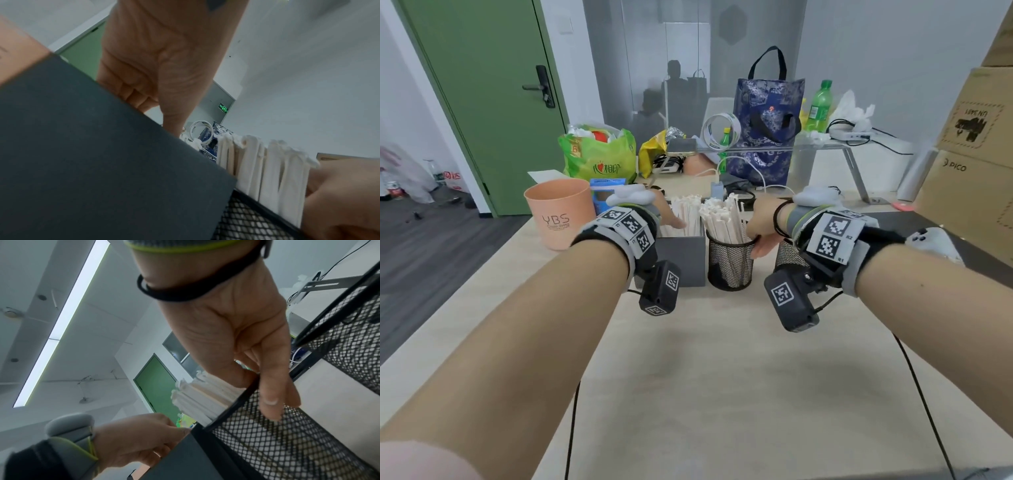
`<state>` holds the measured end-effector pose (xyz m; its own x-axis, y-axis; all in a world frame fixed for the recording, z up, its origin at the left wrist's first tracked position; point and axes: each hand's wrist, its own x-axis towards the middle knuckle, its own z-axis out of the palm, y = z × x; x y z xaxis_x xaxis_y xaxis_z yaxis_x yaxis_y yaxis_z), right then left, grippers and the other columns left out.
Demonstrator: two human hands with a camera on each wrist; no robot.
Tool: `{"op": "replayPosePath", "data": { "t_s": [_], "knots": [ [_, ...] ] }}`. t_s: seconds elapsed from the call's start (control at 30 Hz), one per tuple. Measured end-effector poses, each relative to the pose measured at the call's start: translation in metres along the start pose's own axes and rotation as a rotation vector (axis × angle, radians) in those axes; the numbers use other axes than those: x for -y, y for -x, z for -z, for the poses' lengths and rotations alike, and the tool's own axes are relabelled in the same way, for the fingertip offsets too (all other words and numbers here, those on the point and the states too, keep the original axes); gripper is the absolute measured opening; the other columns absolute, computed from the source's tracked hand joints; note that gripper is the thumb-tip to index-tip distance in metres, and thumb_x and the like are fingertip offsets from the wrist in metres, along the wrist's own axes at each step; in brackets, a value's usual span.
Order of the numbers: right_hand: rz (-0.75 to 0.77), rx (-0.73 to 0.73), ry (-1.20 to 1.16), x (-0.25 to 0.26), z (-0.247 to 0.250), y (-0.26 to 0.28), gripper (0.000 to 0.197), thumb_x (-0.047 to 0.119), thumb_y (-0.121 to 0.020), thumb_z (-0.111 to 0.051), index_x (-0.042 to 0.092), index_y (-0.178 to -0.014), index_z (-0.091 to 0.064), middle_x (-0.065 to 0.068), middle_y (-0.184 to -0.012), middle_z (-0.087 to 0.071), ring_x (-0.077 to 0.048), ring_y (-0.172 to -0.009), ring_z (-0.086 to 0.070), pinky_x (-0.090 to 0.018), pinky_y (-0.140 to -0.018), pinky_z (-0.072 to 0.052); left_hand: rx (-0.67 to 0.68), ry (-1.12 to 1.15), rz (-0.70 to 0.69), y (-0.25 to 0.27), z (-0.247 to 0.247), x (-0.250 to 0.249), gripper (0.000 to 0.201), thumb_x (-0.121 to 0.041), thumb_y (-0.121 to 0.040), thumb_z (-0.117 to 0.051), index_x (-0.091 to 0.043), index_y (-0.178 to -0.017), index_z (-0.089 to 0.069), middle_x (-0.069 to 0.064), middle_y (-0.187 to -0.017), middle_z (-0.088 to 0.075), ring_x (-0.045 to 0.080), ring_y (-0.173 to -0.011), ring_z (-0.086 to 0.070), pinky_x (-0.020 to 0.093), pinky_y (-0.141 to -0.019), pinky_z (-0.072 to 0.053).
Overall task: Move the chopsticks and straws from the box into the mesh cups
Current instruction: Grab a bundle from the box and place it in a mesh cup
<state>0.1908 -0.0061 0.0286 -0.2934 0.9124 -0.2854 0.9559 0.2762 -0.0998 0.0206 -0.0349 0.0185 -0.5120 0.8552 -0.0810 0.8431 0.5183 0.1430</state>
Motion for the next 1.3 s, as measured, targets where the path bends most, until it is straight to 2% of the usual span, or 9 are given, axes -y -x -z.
{"op": "replayPosePath", "data": {
  "t_s": [0.13, 0.23, 0.3, 0.4, 0.5, 0.67, 0.83, 1.13, 1.3],
  "knots": [
    [0.13, -0.055, 0.125, -0.002, -0.003, -0.02, 0.056, 0.044, -0.097, -0.042, -0.003, -0.124, -0.055, -0.001, -0.066, -0.038, -0.012, -0.055, -0.037, -0.02, -0.045, -0.032, 0.066, -0.024, -0.015, -0.002, -0.008, -0.009, 0.081, -0.061, -0.078, -0.061, -0.002, -0.132, -0.05, 0.013, -0.127, -0.059, 0.029, -0.118, -0.056, 0.037, -0.104, -0.043],
    [0.156, 0.013, -0.181, -0.003, 0.012, -0.029, 0.044, 0.005, -0.086, -0.062, -0.003, -0.127, -0.05, -0.004, -0.078, -0.047, -0.016, -0.064, -0.055, -0.014, -0.043, -0.05, 0.095, -0.052, -0.013, -0.002, -0.012, -0.014, 0.076, -0.057, -0.087, -0.052, -0.003, -0.139, -0.043, 0.012, -0.141, -0.051, 0.029, -0.131, -0.047, 0.036, -0.11, -0.037],
    [0.149, 0.019, 0.022, -0.005, 0.017, -0.038, 0.041, 0.02, -0.075, -0.072, 0.0, -0.106, -0.056, -0.002, -0.075, -0.047, -0.023, -0.072, -0.057, -0.015, -0.046, -0.047, 0.089, -0.063, -0.028, -0.003, -0.013, -0.014, 0.076, -0.057, -0.089, -0.048, -0.002, -0.142, -0.038, 0.012, -0.146, -0.045, 0.029, -0.134, -0.044, 0.036, -0.11, -0.034],
    [0.067, -0.005, 0.222, -0.011, 0.009, -0.054, 0.056, 0.055, -0.092, -0.041, 0.004, -0.102, -0.062, -0.001, -0.086, -0.06, -0.023, -0.089, -0.058, -0.024, -0.056, -0.034, 0.069, -0.051, -0.029, -0.002, -0.015, -0.016, 0.074, -0.054, -0.092, -0.045, -0.002, -0.143, -0.037, 0.012, -0.148, -0.043, 0.028, -0.135, -0.042, 0.035, -0.109, -0.032],
    [0.145, -0.103, -0.164, -0.024, 0.013, -0.054, 0.041, 0.034, -0.097, -0.047, 0.0, -0.115, -0.06, -0.01, -0.105, -0.068, -0.027, -0.096, -0.068, -0.024, -0.066, -0.048, 0.056, -0.03, -0.032, 0.0, -0.017, -0.019, 0.067, -0.048, -0.095, -0.044, -0.001, -0.143, -0.037, 0.012, -0.148, -0.043, 0.028, -0.137, -0.04, 0.033, -0.11, -0.031],
    [0.101, -0.332, -0.186, -0.046, 0.028, -0.056, 0.025, 0.026, -0.076, -0.071, 0.005, -0.081, -0.059, -0.014, -0.088, -0.058, -0.027, -0.071, -0.054, -0.025, -0.052, -0.043, 0.058, -0.022, -0.012, -0.001, -0.015, -0.02, 0.055, -0.038, -0.09, -0.056, -0.001, -0.13, -0.053, 0.013, -0.136, -0.055, 0.027, -0.127, -0.051, 0.033, -0.106, -0.039],
    [0.001, -0.053, 0.144, -0.069, 0.02, -0.039, 0.1, 0.073, -0.069, -0.06, 0.01, -0.144, -0.036, -0.008, -0.15, -0.039, -0.026, -0.138, -0.038, -0.036, -0.11, -0.032, 0.118, 0.046, -0.012, -0.004, -0.017, -0.02, 0.051, -0.03, -0.089, -0.058, 0.001, -0.13, -0.053, 0.016, -0.116, -0.058, 0.024, -0.109, -0.055, 0.032, -0.104, -0.041],
    [0.169, 0.017, 0.2, -0.051, 0.002, -0.024, 0.085, 0.055, -0.073, -0.068, 0.015, -0.142, -0.041, -0.004, -0.146, -0.044, -0.023, -0.133, -0.043, -0.033, -0.11, -0.036, 0.108, 0.179, 0.008, -0.016, -0.019, -0.013, 0.051, -0.031, -0.075, -0.071, 0.0, -0.114, -0.06, 0.011, -0.094, -0.057, 0.025, -0.087, -0.053, 0.028, -0.075, -0.042],
    [0.33, 0.028, 0.191, -0.019, -0.008, -0.016, 0.096, 0.067, -0.072, -0.062, 0.015, -0.147, -0.032, -0.003, -0.152, -0.036, -0.021, -0.139, -0.036, -0.033, -0.113, -0.03, 0.078, 0.236, 0.039, -0.02, -0.014, -0.008, 0.037, -0.037, -0.073, -0.073, -0.008, -0.073, -0.051, 0.008, -0.079, -0.054, 0.024, -0.078, -0.052, 0.028, -0.068, -0.041]
  ]
}}
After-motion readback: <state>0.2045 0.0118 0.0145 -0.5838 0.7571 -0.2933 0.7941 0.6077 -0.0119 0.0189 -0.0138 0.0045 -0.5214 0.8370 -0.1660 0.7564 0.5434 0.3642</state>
